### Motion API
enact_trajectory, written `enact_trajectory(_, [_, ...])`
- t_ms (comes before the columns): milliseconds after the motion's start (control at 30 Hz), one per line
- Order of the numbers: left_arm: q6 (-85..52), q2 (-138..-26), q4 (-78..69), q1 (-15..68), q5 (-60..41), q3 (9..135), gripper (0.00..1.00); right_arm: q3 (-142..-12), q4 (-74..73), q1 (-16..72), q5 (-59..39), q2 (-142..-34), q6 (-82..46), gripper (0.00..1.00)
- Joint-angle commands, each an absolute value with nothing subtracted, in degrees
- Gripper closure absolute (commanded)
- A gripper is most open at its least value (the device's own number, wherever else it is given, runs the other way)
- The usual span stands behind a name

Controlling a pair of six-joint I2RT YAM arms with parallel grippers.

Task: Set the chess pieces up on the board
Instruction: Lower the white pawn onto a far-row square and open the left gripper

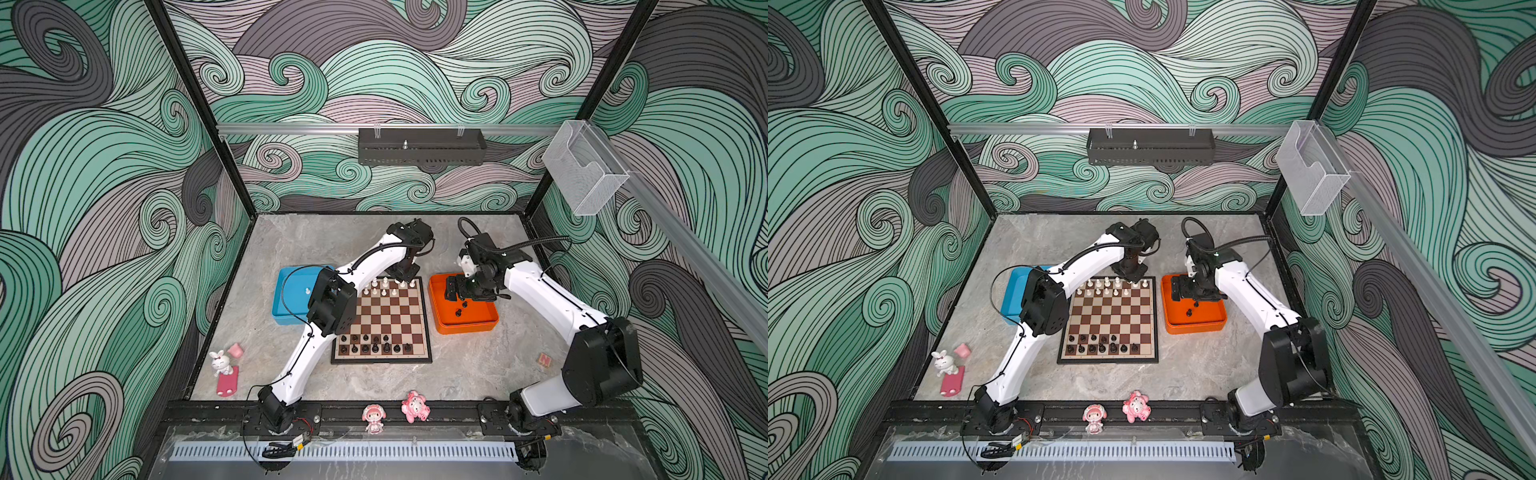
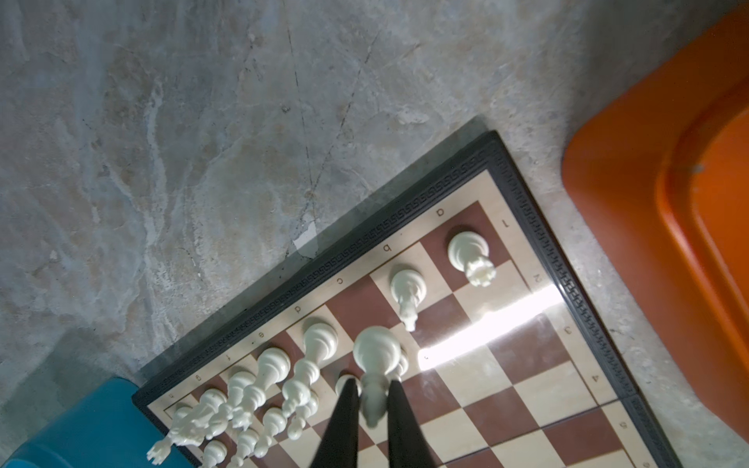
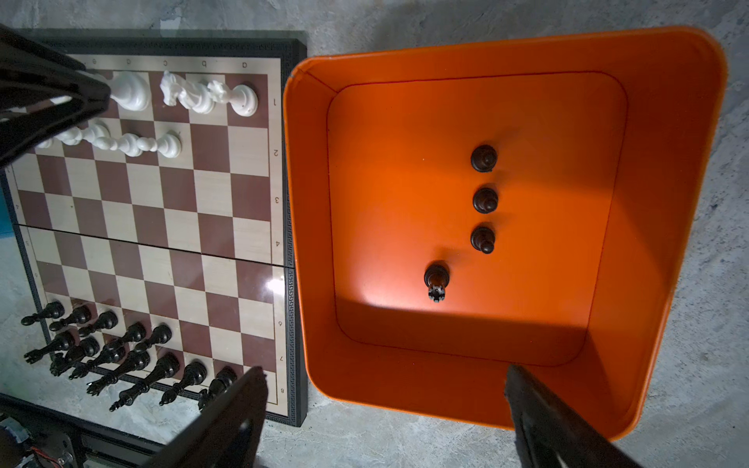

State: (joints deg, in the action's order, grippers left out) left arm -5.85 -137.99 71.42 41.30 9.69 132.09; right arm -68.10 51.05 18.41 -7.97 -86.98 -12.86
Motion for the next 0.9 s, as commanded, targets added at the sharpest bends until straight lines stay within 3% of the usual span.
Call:
enact_trajectory(0, [-7.4, -139.6, 73.8, 40.0, 8.0, 134.3, 0.85, -67.9, 51.2, 17.8, -8.8, -87.9, -12.2, 0.08])
enact_trajectory(867, [-7.9, -142.6, 76.2, 38.9, 4.9, 135.9, 0.85, -67.8, 50.7, 16.9, -9.7, -88.9, -12.2, 0.08])
